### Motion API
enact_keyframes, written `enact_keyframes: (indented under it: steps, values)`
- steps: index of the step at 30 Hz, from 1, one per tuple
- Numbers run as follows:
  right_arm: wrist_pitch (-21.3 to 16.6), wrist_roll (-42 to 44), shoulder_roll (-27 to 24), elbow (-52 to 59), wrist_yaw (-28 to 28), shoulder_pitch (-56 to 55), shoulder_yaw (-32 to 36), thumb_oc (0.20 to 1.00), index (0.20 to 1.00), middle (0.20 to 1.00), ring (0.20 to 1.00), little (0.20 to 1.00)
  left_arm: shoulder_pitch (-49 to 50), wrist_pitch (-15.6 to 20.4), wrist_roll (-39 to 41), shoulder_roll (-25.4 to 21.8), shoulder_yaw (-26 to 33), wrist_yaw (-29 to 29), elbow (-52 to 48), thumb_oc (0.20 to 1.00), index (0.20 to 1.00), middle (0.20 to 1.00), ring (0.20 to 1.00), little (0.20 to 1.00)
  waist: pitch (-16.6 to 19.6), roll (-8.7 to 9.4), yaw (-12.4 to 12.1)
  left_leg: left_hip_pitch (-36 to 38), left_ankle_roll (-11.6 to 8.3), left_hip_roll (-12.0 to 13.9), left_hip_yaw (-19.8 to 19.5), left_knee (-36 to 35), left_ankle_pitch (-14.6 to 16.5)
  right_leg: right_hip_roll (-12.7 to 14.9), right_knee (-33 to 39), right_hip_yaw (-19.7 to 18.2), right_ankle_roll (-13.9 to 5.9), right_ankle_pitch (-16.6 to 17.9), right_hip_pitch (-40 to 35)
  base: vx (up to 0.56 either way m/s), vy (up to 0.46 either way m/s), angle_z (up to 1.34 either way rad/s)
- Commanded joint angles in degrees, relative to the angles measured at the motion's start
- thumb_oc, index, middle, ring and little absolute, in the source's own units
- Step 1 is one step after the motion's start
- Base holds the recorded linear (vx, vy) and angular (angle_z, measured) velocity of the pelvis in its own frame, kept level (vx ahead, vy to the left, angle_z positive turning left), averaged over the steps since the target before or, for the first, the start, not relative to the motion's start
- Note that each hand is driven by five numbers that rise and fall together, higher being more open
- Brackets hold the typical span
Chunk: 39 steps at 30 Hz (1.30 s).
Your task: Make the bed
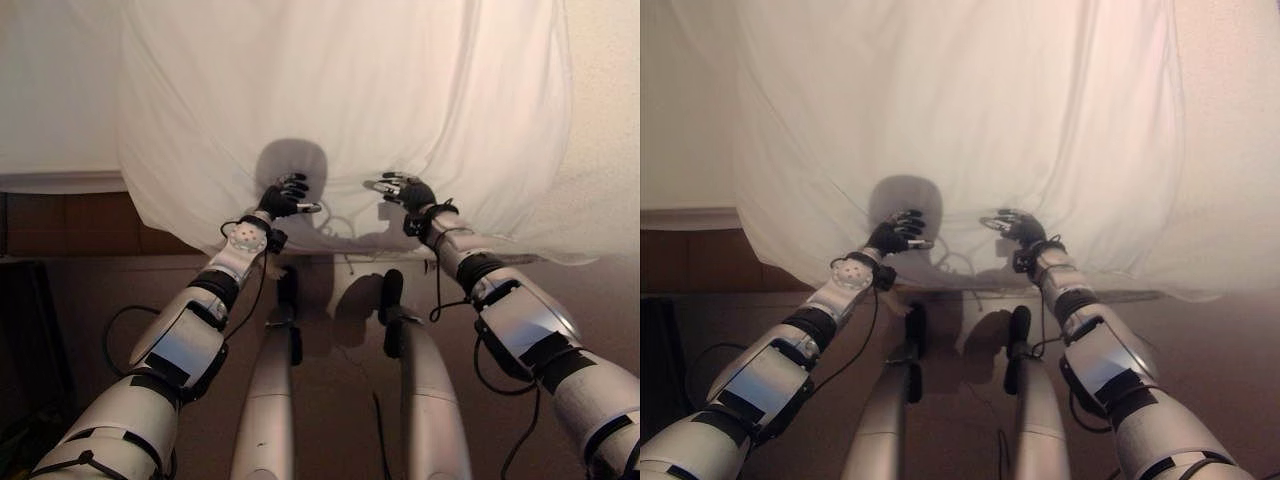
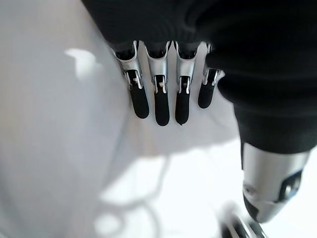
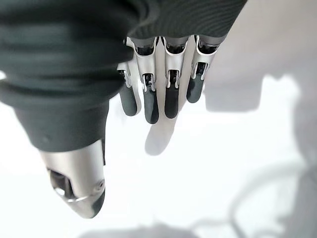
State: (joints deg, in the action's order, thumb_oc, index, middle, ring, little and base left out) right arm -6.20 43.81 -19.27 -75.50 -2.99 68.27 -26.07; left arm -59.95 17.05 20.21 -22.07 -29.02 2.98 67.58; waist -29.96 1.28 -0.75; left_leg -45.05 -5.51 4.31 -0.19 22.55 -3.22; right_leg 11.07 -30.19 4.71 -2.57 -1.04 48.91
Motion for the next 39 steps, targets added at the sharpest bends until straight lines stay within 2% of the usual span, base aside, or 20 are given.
enact_keyframes:
  steps: [1,6,8,9,12,16,20,24,27,30,32,33,37,38,39]
  values:
    - [0.4,-1.3,-5.3,-3.3,3.2,1.8,3.6,1.000,1.000,1.000,1.000,1.000,-2.4,-0.5,2.3,-5.4,3.3,2.9,4.4,1.000,1.000,1.000,1.000,1.000,1.8,0.83,-1.4,-2.0,-0.90,0.7,0.6,3.9,3.0,4.5,4.2,-2.7,-6.21,2.8,-1.7,0.00,0.000,0.00]
    - [1.1,-3.1,-12.4,-6.0,5.2,1.1,5.7,1.000,1.000,1.000,1.000,1.000,-0.8,0.0,4.2,-11.0,7.3,5.0,4.7,1.000,1.000,1.000,1.000,1.000,1.3,0.24,-2.0,-2.1,-1.04,0.7,0.9,4.0,3.3,5.1,4.7,-1.9,-6.48,2.4,-2.2,0.01,0.005,0.00]
    - [0.9,-3.0,-13.2,-6.0,5.1,0.5,6.1,1.000,1.000,1.000,1.000,1.000,-0.5,0.0,4.1,-11.9,7.9,5.6,4.6,1.000,1.000,1.000,1.000,1.000,1.0,0.14,-1.9,-1.8,-1.01,0.6,0.8,3.7,3.3,5.1,4.9,-1.9,-6.54,2.5,-2.6,0.00,0.000,0.00]
    - [0.9,-2.4,-15.3,-6.5,6.1,-0.6,7.5,1.000,1.000,1.000,1.000,1.000,0.4,0.0,3.9,-14.2,9.2,7.3,5.1,1.000,1.000,1.000,1.000,1.000,0.6,0.08,-2.0,-1.8,-1.09,0.7,0.9,3.7,3.3,5.2,4.9,-1.7,-6.53,2.4,-2.7,0.00,0.000,0.00]
    - [0.7,-1.7,-18.2,-6.9,7.2,-2.8,9.5,1.000,1.000,1.000,1.000,1.000,2.4,-0.5,3.5,-16.7,11.9,10.1,6.1,1.000,1.000,1.000,1.000,1.000,0.2,-0.05,-2.1,-1.3,-1.14,0.4,0.7,3.3,3.2,5.2,5.0,-1.5,-6.57,2.2,-3.2,0.01,-0.003,0.00]
    - [0.2,-2.3,-20.0,-6.5,9.8,-5.0,11.2,1.000,1.000,1.000,1.000,1.000,4.9,-2.2,1.5,-19.1,14.8,14.3,8.3,1.000,1.000,1.000,1.000,1.000,0.2,-0.06,-2.0,-0.5,-1.02,0.4,0.8,2.8,3.3,5.2,5.5,-1.3,-6.56,2.2,-3.8,0.00,0.000,0.00]
    - [0.0,-2.8,-20.3,-5.7,12.1,-8.3,13.7,1.000,1.000,1.000,1.000,1.000,8.5,-5.0,0.2,-18.6,18.4,17.3,10.5,1.000,1.000,1.000,1.000,1.000,0.2,-0.03,-1.7,1.6,-1.16,0.4,1.3,0.4,2.6,4.8,8.1,-0.9,-6.62,3.0,-5.9,0.00,0.000,0.00]
    - [-1.6,-2.2,-18.1,-4.1,14.3,-13.4,17.4,1.000,1.000,1.000,1.000,1.000,13.5,-6.2,1.7,-15.4,21.9,18.0,11.7,1.000,1.000,1.000,1.000,1.000,0.2,-0.49,-1.5,6.9,-1.18,0.6,1.4,-4.2,1.1,4.2,12.5,-0.4,-6.70,4.3,-11.3,0.02,-0.035,-0.08]
    - [-2.3,-1.8,-14.6,-2.8,13.4,-19.8,19.8,1.000,1.000,1.000,1.000,1.000,19.0,-6.4,2.5,-12.1,23.6,15.3,12.2,1.000,1.000,1.000,1.000,1.000,1.7,-0.77,-1.2,12.3,-1.14,0.8,1.2,-8.5,0.0,3.6,16.2,0.2,-6.64,4.9,-16.6,0.06,-0.047,-0.12]
    - [-2.5,-3.1,-9.6,-2.8,12.7,-26.6,21.7,1.000,1.000,1.000,1.000,1.000,24.9,-7.0,0.6,-6.6,22.4,11.6,12.4,1.000,1.000,1.000,1.000,1.000,4.6,-0.80,-0.5,18.7,-1.10,1.0,1.1,-13.5,-1.2,2.9,19.9,0.8,-6.82,5.6,-22.7,0.13,-0.043,-0.01]
    - [-2.6,-4.6,-8.9,-2.5,12.1,-29.0,21.5,1.000,1.000,1.000,1.000,1.000,27.1,-7.1,-1.0,-4.9,21.5,9.9,12.3,1.000,1.000,1.000,1.000,1.000,5.3,-0.82,-0.4,21.3,-1.04,1.2,1.3,-15.4,-1.7,2.6,21.2,1.0,-6.85,5.9,-25.1,0.10,-0.033,-0.03]
    - [-2.8,-6.7,-5.6,-1.4,10.8,-33.8,21.1,1.000,1.000,1.000,1.000,1.000,30.8,-6.7,-3.0,-1.2,19.8,7.1,11.2,1.000,1.000,1.000,1.000,1.000,7.6,-0.65,0.0,25.2,-1.07,1.7,1.7,-18.5,-2.6,1.9,23.6,1.3,-6.90,6.3,-28.8,0.11,-0.034,-0.07]
    - [-3.2,-12.3,-0.5,-0.2,10.3,-41.3,19.4,1.000,1.000,1.000,1.000,1.000,37.3,-6.9,-4.9,4.9,17.7,2.5,10.8,1.000,1.000,1.000,1.000,1.000,12.1,-0.88,0.9,32.2,-1.00,2.5,2.8,-24.4,-4.0,1.0,28.0,0.9,-6.88,7.3,-34.6,0.10,-0.016,-0.13]
    - [-3.2,-12.3,-0.5,-0.2,10.3,-41.3,19.4,1.000,1.000,1.000,1.000,1.000,37.3,-6.9,-4.9,4.9,17.7,2.5,10.8,1.000,1.000,1.000,1.000,1.000,12.0,-0.88,0.9,32.2,-1.00,2.5,2.8,-24.5,-4.0,1.0,28.1,0.9,-6.88,7.3,-34.7,0.08,-0.013,-0.10]
    - [-3.4,-13.2,1.9,0.0,9.9,-44.5,19.6,1.000,1.000,1.000,1.000,1.000,40.1,-7.1,-5.5,7.8,16.3,-0.5,10.6,1.000,1.000,1.000,1.000,1.000,14.5,-1.05,1.5,35.0,-1.02,2.9,3.5,-26.4,-4.2,0.5,30.9,0.3,-7.12,8.2,-37.2,0.06,-0.004,-0.06]
